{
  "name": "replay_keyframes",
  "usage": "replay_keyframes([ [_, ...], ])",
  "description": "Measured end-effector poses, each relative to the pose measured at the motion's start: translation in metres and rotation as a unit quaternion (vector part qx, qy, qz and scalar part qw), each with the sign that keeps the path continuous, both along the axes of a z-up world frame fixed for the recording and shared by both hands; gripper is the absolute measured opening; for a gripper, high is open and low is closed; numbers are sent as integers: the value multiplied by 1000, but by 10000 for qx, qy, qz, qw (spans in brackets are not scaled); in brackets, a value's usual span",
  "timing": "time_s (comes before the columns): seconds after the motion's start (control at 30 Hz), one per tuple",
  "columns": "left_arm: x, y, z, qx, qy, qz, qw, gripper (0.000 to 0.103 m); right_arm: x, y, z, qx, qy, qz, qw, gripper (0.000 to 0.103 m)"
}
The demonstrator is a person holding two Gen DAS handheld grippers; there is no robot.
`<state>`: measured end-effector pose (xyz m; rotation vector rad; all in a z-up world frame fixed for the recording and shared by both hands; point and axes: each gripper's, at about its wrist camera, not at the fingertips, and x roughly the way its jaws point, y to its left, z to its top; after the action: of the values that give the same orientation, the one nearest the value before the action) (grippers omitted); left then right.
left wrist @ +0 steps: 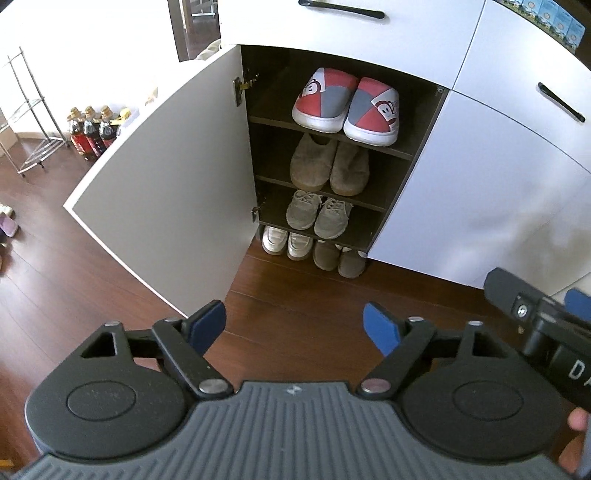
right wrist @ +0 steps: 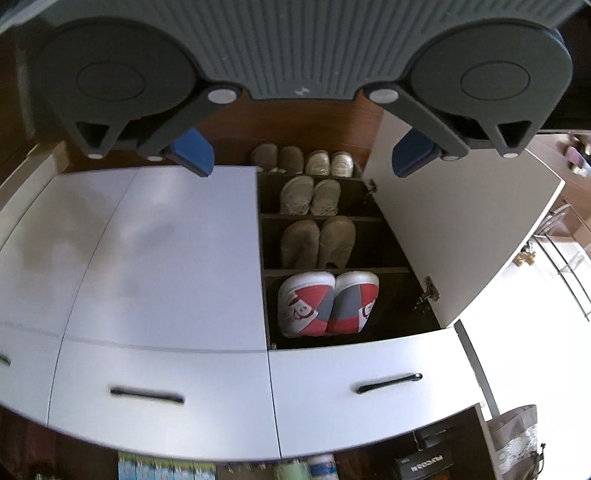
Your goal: Organize scattered shoes
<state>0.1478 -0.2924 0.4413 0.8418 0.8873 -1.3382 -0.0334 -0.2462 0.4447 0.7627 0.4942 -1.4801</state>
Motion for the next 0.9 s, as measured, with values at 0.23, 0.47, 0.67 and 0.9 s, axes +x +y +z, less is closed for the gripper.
replay_keyframes([
  [0.23, -3, 9, 1, 28, 195, 103, 9998, 88, -2, 12, 6, -380, 165, -226, 9989, 102],
  [0.47, -5, 13, -2, 197, 162, 104, 9996, 87, -6, 14, 4, -162, 45, -118, 9998, 102],
  [0.67, -5, 12, 2, 295, -74, 59, 9995, 88, -6, 9, 10, 79, 101, -42, 9999, 102],
  [0.9, -9, 5, 8, 264, -173, -32, 9995, 88, -5, 2, 11, 342, 140, -84, 9993, 102],
])
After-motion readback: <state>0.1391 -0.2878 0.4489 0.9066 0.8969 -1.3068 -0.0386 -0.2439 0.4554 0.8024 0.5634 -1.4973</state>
